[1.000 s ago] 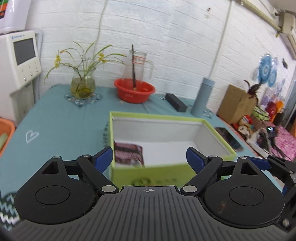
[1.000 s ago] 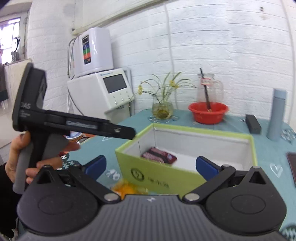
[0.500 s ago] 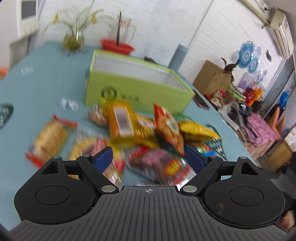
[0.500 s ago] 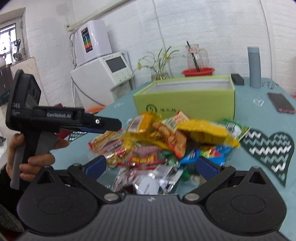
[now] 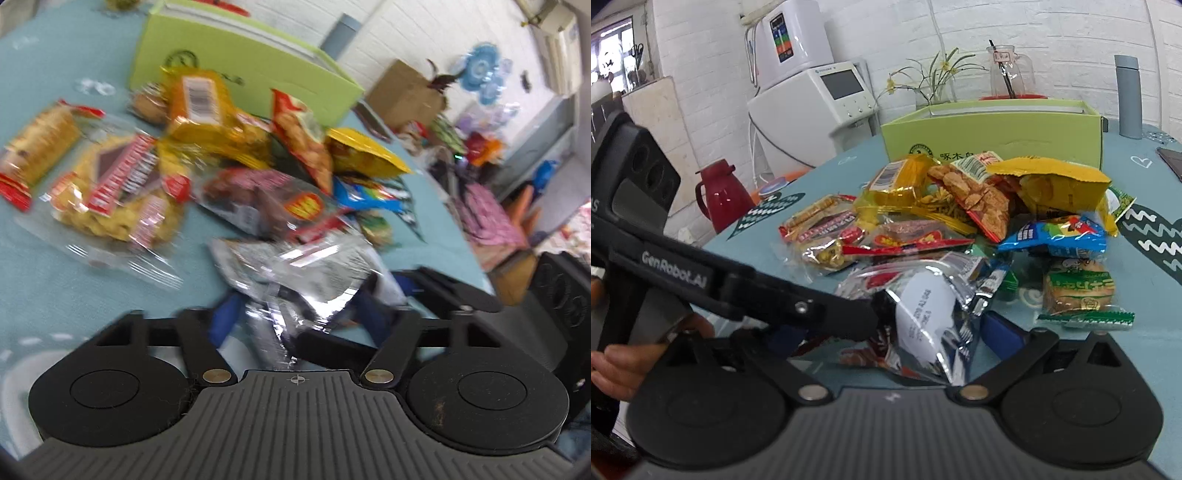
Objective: Organize snacks
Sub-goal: 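Grasp the silver foil snack bag with the left gripper, then lower the silver bag into the green box and open the left gripper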
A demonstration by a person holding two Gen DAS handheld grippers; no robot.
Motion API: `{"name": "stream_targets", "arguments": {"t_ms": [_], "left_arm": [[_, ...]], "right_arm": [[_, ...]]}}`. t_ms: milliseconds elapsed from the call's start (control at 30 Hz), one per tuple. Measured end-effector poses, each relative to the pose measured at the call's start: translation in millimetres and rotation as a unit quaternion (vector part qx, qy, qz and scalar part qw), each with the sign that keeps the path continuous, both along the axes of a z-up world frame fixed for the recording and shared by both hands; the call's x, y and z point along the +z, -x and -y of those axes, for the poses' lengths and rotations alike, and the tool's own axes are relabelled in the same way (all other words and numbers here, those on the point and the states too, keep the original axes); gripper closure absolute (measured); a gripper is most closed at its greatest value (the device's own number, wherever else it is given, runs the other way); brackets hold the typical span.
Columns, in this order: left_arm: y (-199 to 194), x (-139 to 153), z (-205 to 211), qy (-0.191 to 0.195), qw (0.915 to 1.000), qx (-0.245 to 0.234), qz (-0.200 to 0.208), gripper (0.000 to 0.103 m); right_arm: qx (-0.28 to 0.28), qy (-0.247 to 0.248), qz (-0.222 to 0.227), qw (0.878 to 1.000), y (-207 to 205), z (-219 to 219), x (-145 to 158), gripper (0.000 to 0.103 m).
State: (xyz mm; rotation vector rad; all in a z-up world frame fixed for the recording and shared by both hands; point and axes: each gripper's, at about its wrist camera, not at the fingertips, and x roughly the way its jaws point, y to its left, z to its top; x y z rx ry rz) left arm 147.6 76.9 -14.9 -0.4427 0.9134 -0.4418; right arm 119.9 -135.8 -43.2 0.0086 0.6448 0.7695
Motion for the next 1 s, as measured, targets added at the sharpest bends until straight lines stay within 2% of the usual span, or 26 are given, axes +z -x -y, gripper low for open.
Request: {"name": "stream_targets", "arguments": {"t_ms": [167,333,467,633,767,867,1000], "left_arm": [[16.6,6.1,-0.8,0.01,0.9999,-0.007,-0.008,0.068],[37.4,50.4,1.4,-0.007,0.9983,-0.021,0.053,0.068],[14.2,83.2,0.4,-0.028,0.9946,-0.013,0.099,0.066],[-63.7,116.6,2.0,-0.073,0.9863,-0.007,0.148,0.066],[-143.5,134.0,-1.8,-0.101,0.9824,0.001,0.157,0.065],[-199.2,132.5,-9.1,-0.107,0.9845,0.01,0.139,0.066],[-250.4,108.6,-25.2,-0.1,0.99,0.013,0.099,0.064]], "right_arm": [[0.007,0.032,0.031,0.999,27.5,-5.8,8.4,0.024],[0.015,0.024,0.067,0.997,48.7,-0.8,37.7,0.022],[0.021,0.006,0.107,0.994,37.0,-2.0,65.9,0.02],[0.015,0.0,0.142,0.99,-35.5,-12.6,91.7,0.019],[0.009,0.003,0.147,0.989,-119.6,-28.5,111.2,0.019],[0.009,0.007,0.126,0.992,-178.5,-39.9,115.7,0.019],[0.014,0.015,0.081,0.996,-237.8,-55.5,101.9,0.019]]}}
